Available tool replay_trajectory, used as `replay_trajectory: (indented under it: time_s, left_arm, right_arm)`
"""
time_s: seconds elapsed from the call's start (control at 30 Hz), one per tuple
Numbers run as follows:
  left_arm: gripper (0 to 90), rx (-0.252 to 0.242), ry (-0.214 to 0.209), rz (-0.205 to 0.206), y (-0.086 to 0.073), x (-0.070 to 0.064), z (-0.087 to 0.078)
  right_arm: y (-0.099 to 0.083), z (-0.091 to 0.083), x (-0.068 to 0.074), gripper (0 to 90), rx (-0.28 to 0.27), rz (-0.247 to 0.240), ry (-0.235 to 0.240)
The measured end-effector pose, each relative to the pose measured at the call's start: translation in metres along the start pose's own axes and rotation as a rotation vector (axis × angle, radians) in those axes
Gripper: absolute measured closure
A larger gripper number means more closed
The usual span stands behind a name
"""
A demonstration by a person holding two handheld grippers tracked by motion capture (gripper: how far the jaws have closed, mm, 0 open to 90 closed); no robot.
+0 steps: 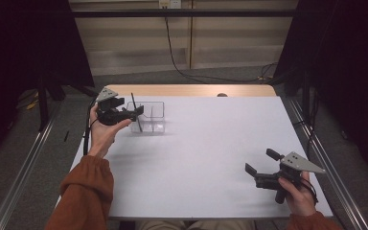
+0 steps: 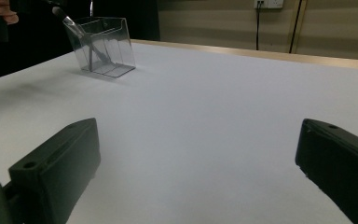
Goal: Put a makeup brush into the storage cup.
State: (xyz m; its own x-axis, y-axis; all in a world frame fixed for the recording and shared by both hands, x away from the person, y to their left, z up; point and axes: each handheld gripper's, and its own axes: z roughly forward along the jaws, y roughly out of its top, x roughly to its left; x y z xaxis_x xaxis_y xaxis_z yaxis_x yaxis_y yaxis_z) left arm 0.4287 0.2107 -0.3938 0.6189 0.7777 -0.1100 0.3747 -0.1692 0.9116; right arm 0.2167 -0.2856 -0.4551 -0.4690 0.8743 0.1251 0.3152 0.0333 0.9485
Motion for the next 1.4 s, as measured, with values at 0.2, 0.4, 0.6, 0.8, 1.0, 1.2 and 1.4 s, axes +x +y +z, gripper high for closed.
replay_trajectory:
  time_s: [0.2, 0.4, 0.6, 0.8, 1.0, 1.2, 1.4]
  left_arm:
    - [2.9, -0.017, -0.017, 0.037, -0.002, -0.008, -0.01]
    - [2.9, -0.031, -0.022, 0.041, -0.003, -0.012, -0.023]
    - [3.7, -0.016, -0.006, 0.057, -0.01, -0.016, -0.033]
    - [3.7, -0.038, -0.013, 0.058, -0.014, -0.021, -0.043]
    - [3.7, -0.039, -0.009, 0.06, -0.02, -0.027, -0.05]
    - [3.7, -0.054, -0.028, 0.068, -0.026, -0.033, -0.059]
    - [3.7, -0.077, -0.023, 0.077, -0.032, -0.038, -0.069]
  right_arm:
    - [0.001, 0.0, 0.003, 0.0, -0.002, -0.012, -0.003]
    - [0.001, -0.001, 0.003, 0.0, -0.005, -0.009, -0.005]
    - [0.002, -0.001, 0.002, 0.0, -0.003, -0.01, -0.004]
    - [0.002, -0.001, 0.003, 0.0, -0.006, -0.008, -0.006]
    - [0.001, -0.001, 0.003, 0.0, -0.003, -0.009, -0.006]
    - [0.001, -0.001, 0.004, 0.0, -0.003, -0.008, -0.007]
    - [0.001, -0.001, 0.003, 0.0, -0.004, -0.009, -0.01]
